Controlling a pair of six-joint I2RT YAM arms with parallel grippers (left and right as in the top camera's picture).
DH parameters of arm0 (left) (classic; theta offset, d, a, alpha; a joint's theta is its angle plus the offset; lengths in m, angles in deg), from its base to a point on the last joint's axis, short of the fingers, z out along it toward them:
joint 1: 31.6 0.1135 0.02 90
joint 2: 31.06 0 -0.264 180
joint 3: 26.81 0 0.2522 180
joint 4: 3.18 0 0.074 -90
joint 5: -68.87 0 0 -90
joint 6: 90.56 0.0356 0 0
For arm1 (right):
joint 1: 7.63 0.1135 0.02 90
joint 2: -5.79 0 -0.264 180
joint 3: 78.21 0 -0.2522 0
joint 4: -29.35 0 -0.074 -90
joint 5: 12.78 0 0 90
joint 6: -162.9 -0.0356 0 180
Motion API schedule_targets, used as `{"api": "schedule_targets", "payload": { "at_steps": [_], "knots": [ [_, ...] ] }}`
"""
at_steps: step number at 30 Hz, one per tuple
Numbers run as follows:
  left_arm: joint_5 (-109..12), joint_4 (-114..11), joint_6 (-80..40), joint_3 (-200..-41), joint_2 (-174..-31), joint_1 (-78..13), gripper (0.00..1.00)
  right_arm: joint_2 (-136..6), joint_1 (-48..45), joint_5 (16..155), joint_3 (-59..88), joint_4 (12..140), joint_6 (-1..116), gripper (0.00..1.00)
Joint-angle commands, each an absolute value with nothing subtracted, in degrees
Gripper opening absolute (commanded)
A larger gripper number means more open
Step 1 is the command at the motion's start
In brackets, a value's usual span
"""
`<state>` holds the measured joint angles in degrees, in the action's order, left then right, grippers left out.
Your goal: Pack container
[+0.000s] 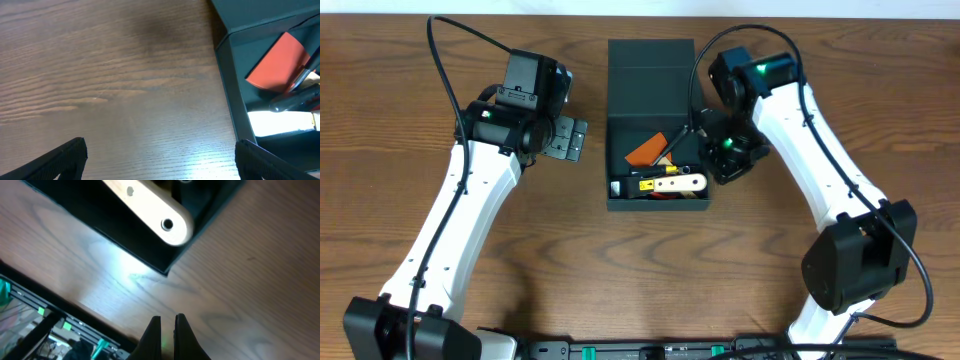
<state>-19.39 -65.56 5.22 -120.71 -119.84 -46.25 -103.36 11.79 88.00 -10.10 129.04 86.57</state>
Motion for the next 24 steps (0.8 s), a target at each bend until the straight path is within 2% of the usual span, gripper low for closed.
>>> {"api": "schedule_targets", "payload": {
  "at_steps": [1, 6, 8, 10, 11, 13, 14, 16, 24],
  "knots": [
    [-19.2, -65.5, 4.5, -120.5, -120.2, -46.0, 0.93, -103.3, 12.4, 89.5, -9.0, 126.0, 85.6, 0.01],
    [-19.2, -65.6, 4.3, -120.5, -120.2, -46.0, 0.93, -103.3, 10.8, 89.4, -8.9, 112.1, 73.0, 0.02],
    [-19.2, -65.4, 1.9, -120.5, -120.4, -45.7, 0.93, -103.9, 9.8, 89.4, -8.9, 107.3, 67.3, 0.06],
    [-20.7, -65.4, 0.1, -120.5, -121.0, -44.7, 0.93, -104.9, 8.9, 90.0, -8.9, 104.7, 62.9, 0.25],
    [-22.5, -65.4, -0.3, -120.5, -121.6, -44.0, 0.93, -105.5, 8.4, 91.2, -8.9, 103.7, 61.9, 0.29],
    [-24.8, -65.3, -1.9, -120.5, -122.7, -42.6, 0.93, -106.9, 7.4, 93.8, -8.9, 102.1, 60.5, 0.29],
    [-25.5, -65.3, -2.4, -120.5, -123.3, -41.9, 0.93, -107.6, 6.8, 96.0, -8.9, 101.1, 60.4, 0.38],
    [-27.3, -64.8, -3.3, -120.5, -124.5, -40.5, 0.93, -108.7, 5.4, 100.5, -8.9, 98.7, 60.4, 0.63],
    [-45.6, -58.8, -10.1, -120.5, -128.8, -34.2, 0.93, -111.0, -1.9, 117.1, -8.9, 82.2, 50.9, 0.66]
  ]
}}
